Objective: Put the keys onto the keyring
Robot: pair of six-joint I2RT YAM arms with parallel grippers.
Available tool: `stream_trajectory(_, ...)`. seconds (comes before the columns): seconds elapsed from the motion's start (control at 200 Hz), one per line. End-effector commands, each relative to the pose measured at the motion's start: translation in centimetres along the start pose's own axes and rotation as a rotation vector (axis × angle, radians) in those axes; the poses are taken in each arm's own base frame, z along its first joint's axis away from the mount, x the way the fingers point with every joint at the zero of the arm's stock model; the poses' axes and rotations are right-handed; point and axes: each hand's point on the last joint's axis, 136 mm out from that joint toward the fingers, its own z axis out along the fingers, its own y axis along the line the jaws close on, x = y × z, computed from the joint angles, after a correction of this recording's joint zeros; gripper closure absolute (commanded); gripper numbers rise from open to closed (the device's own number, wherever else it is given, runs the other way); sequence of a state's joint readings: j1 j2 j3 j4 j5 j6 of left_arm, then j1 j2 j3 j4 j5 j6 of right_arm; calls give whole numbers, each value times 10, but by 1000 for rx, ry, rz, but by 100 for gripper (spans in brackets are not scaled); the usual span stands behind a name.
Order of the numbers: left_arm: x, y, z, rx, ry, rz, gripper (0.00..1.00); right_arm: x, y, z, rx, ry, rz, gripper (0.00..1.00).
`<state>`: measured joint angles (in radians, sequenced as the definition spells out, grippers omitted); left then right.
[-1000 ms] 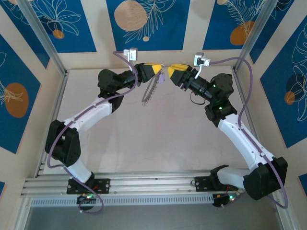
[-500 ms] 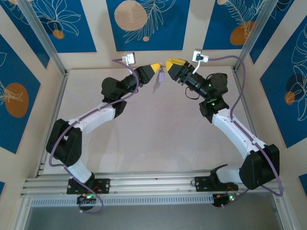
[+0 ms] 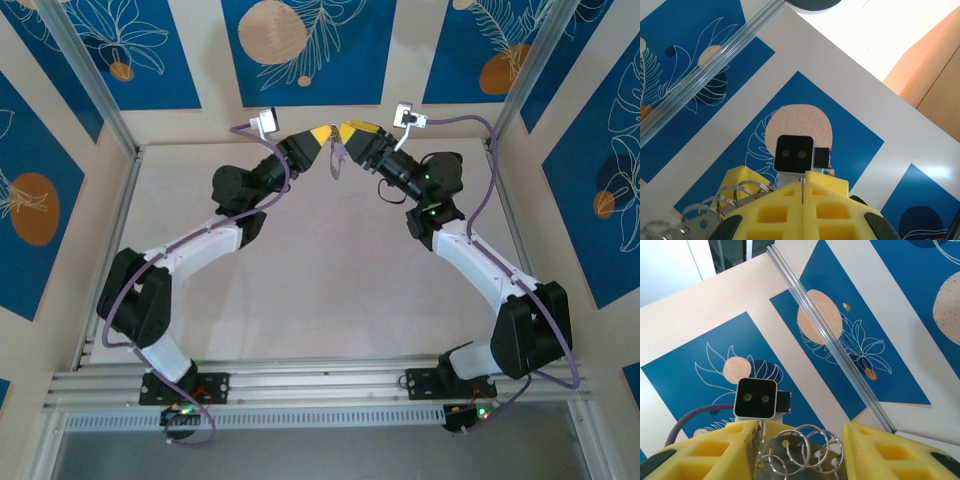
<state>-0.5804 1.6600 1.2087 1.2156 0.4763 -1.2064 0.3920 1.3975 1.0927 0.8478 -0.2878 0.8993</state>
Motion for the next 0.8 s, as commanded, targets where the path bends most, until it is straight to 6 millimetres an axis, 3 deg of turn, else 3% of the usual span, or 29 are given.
stream_trajectory(0.0, -7, -18, 4, 61, -40, 22, 100, -16, 19, 5, -52, -53, -26, 52)
stream_trajectory(0.615, -4, -15, 7, 58, -30, 24, 100, -7, 22, 10, -65, -12, -14, 59)
stream_trajectory(0.795, -5, -17, 7, 62, -34, 31, 100, -4, 22, 10, -63, 1, -11, 72)
